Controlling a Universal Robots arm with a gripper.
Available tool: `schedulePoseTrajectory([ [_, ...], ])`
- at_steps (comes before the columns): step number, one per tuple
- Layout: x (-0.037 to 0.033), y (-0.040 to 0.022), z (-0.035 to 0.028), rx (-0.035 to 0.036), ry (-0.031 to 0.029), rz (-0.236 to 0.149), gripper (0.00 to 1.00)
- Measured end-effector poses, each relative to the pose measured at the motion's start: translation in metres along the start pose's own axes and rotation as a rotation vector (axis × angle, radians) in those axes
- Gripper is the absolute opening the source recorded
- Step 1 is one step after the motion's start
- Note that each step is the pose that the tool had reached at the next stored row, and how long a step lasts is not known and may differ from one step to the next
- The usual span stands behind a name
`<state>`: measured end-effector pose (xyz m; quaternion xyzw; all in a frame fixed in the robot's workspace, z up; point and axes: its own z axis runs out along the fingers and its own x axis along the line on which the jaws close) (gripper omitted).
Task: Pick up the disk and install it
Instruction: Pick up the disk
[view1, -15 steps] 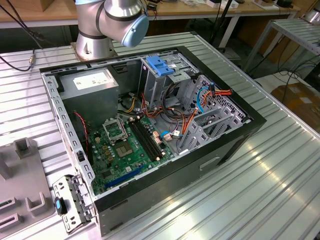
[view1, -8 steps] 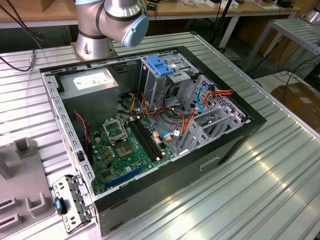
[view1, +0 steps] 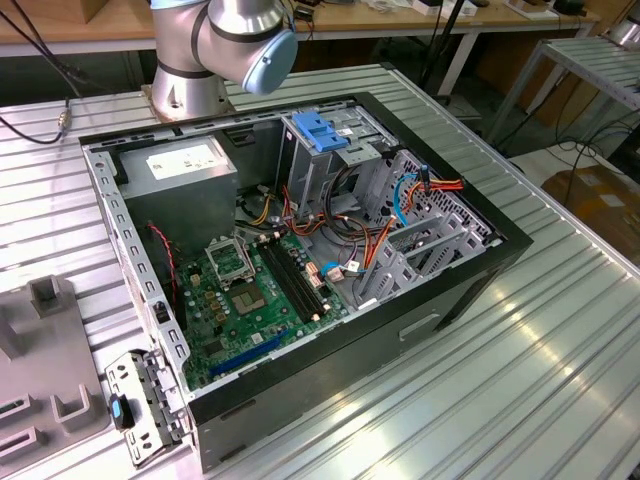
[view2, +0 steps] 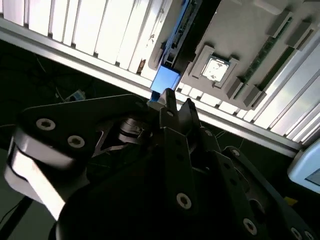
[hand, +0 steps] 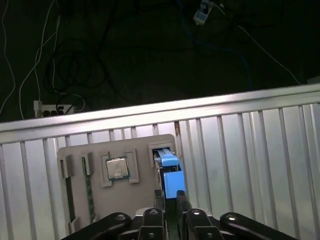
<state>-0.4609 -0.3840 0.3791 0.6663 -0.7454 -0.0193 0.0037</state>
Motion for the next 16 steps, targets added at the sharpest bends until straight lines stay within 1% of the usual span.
schedulePoseTrajectory([
  [2,0.0000,-0.0001,0.0018,-0.0004,0.0011,-0.032,0.36],
  [3,0.0000,-0.0001,0.0025,-0.0007,0.0011,-0.054,0.42],
  [4,0.0001,-0.0001,0.0048,-0.0007,0.0010,-0.066,0.42],
  [5,-0.0003,-0.0002,0.0074,-0.0006,0.0012,-0.071,0.48],
  [8,-0.0012,-0.0002,0.0096,-0.0007,0.0012,-0.073,0.48],
  [10,-0.0012,-0.0003,0.0126,-0.0004,0.0013,-0.073,0.48],
  [13,-0.0011,-0.0005,0.0192,0.0006,0.0013,-0.075,0.48],
  [15,-0.0010,-0.0007,0.0247,0.0025,0.0011,-0.076,0.48],
  [16,-0.0009,-0.0007,0.0264,0.0028,0.0011,-0.076,0.48],
])
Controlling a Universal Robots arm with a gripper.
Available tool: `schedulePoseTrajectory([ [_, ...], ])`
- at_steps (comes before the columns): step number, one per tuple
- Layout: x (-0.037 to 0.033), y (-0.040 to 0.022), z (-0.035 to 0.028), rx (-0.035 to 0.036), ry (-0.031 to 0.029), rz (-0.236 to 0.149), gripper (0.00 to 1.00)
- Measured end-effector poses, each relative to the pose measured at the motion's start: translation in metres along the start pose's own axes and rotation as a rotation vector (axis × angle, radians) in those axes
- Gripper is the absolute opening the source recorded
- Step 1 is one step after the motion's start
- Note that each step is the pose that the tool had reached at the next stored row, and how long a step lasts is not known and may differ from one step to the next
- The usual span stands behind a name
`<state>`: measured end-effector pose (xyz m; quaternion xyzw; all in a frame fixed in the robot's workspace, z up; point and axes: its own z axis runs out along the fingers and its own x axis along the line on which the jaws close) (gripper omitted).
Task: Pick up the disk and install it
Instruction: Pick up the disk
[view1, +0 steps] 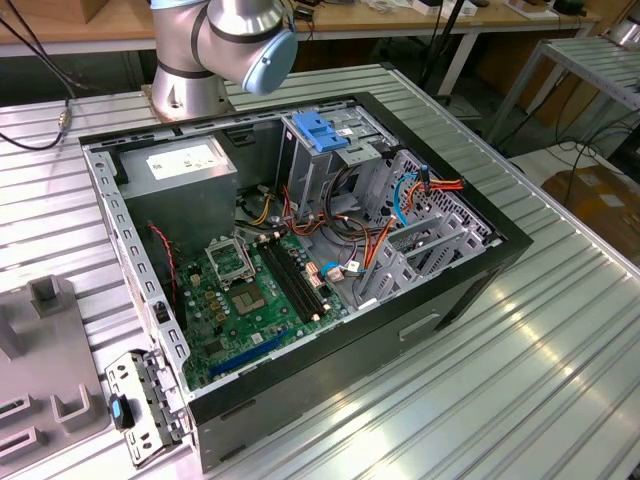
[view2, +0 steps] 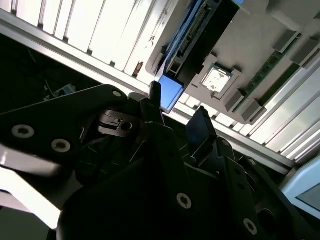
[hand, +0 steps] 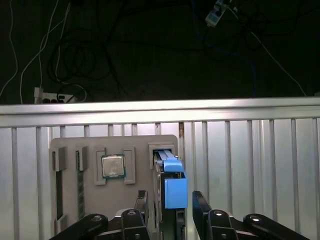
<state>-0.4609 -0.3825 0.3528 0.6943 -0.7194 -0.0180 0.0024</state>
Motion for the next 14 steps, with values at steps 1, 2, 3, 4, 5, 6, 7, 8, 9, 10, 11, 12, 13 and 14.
schedulePoseTrajectory([
  [1,0.0000,0.0000,0.0015,0.0004,0.0001,0.000,0.48],
  [2,0.0001,-0.0001,0.0029,0.0008,0.0000,-0.001,0.48],
  [3,0.0001,-0.0001,0.0046,0.0014,0.0000,-0.001,0.48],
  [4,0.0001,-0.0002,0.0060,0.0018,0.0000,-0.002,0.48],
  [5,0.0002,-0.0002,0.0071,0.0022,-0.0001,-0.002,0.48],
  [6,0.0002,-0.0002,0.0079,0.0026,0.0000,-0.003,0.48],
  [7,0.0002,-0.0002,0.0083,0.0029,0.0000,-0.003,0.48],
  [8,0.0002,-0.0002,0.0089,0.0033,0.0001,-0.004,0.48],
  [9,0.0002,-0.0002,0.0095,0.0038,0.0001,-0.004,0.48],
  [10,0.0002,-0.0001,0.0100,0.0042,0.0001,-0.005,0.48],
  [11,0.0003,-0.0001,0.0109,0.0048,0.0000,-0.006,0.48],
  [12,0.0003,0.0000,0.0123,0.0055,0.0000,-0.006,0.48],
  [13,0.0003,0.0001,0.0132,0.0063,0.0000,-0.007,0.48],
  [14,0.0003,0.0002,0.0140,0.0069,0.0000,-0.007,0.48],
])
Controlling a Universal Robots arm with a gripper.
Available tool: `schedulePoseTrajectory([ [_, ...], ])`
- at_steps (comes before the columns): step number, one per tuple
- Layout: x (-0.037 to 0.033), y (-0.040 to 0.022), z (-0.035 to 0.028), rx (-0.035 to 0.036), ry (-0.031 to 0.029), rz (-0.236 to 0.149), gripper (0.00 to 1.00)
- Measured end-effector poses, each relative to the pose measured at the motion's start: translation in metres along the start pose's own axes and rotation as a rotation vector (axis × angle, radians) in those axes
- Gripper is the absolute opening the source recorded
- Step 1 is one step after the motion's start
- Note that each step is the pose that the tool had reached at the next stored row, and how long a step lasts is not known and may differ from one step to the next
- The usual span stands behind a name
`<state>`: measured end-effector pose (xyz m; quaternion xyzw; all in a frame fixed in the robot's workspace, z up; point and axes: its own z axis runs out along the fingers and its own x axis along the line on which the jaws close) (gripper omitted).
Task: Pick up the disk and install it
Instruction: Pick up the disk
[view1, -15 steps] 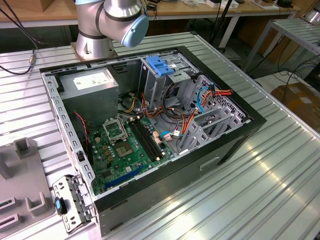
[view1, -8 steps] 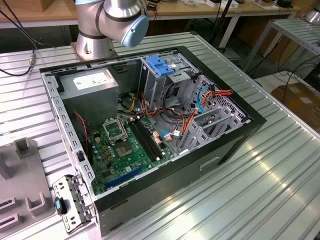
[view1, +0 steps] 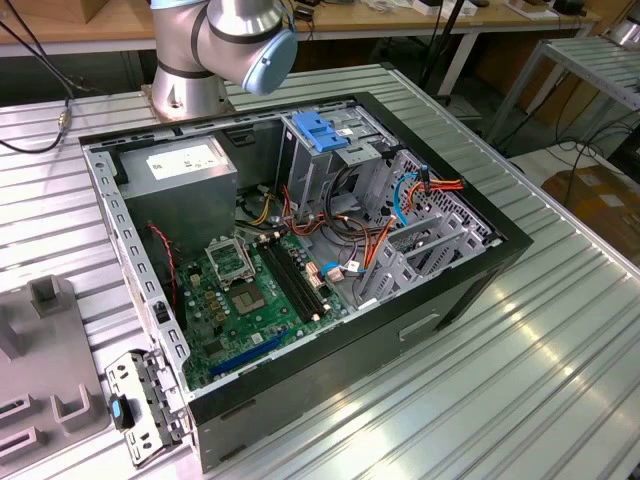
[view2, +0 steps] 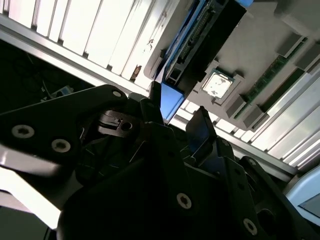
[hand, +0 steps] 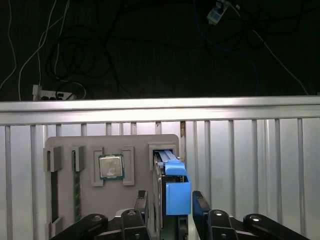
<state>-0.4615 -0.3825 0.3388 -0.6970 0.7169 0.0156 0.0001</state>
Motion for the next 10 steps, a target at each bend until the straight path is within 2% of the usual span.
schedulePoseTrajectory([
  [10,0.0002,0.0006,0.0052,0.0012,0.0001,-0.003,0.48],
])
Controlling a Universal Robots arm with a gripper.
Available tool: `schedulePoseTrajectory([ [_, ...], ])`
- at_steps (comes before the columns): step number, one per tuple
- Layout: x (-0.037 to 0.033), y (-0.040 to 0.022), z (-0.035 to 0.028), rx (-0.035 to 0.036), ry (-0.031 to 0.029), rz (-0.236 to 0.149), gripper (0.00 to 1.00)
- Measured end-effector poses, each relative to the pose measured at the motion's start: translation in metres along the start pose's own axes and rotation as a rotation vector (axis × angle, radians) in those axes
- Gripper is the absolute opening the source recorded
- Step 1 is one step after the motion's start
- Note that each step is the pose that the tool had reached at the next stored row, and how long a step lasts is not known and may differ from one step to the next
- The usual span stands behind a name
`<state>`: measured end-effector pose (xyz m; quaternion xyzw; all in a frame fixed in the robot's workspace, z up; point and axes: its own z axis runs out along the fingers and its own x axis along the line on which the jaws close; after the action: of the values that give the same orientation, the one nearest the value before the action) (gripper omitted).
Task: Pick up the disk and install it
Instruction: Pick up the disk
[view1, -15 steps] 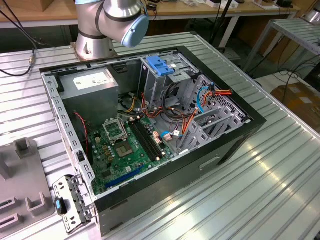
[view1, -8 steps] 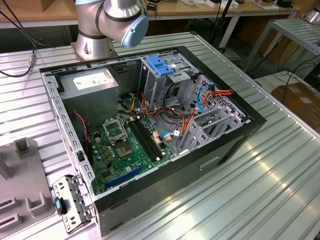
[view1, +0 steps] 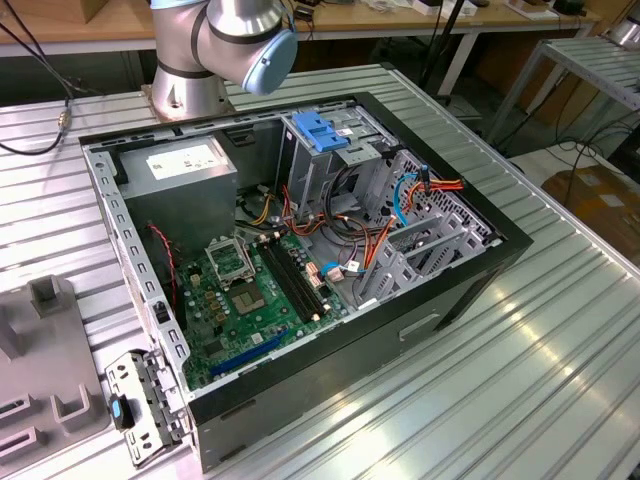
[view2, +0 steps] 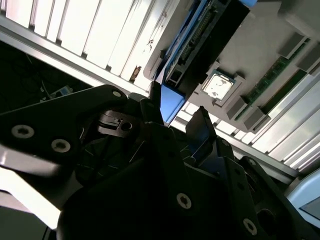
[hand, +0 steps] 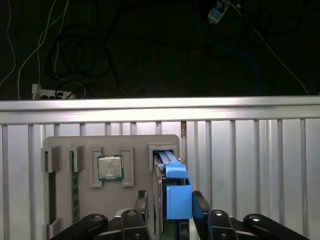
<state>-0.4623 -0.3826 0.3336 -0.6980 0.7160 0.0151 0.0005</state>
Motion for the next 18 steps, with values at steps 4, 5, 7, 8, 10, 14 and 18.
schedulePoseTrajectory([
  [4,0.0000,0.0000,0.0020,0.0001,-0.0001,0.000,0.48],
  [5,0.0001,-0.0001,0.0030,0.0000,0.0000,0.000,0.48],
  [7,0.0001,-0.0001,0.0053,0.0000,0.0000,-0.001,0.48],
  [8,0.0002,-0.0001,0.0069,0.0000,0.0000,-0.001,0.48],
  [10,0.0002,-0.0001,0.0102,0.0000,0.0000,-0.001,0.48],
  [14,0.0001,0.0000,0.0174,0.0000,0.0000,-0.001,0.48],
  [18,-0.0014,-0.0001,0.0229,-0.0002,0.0001,-0.001,0.48],
])
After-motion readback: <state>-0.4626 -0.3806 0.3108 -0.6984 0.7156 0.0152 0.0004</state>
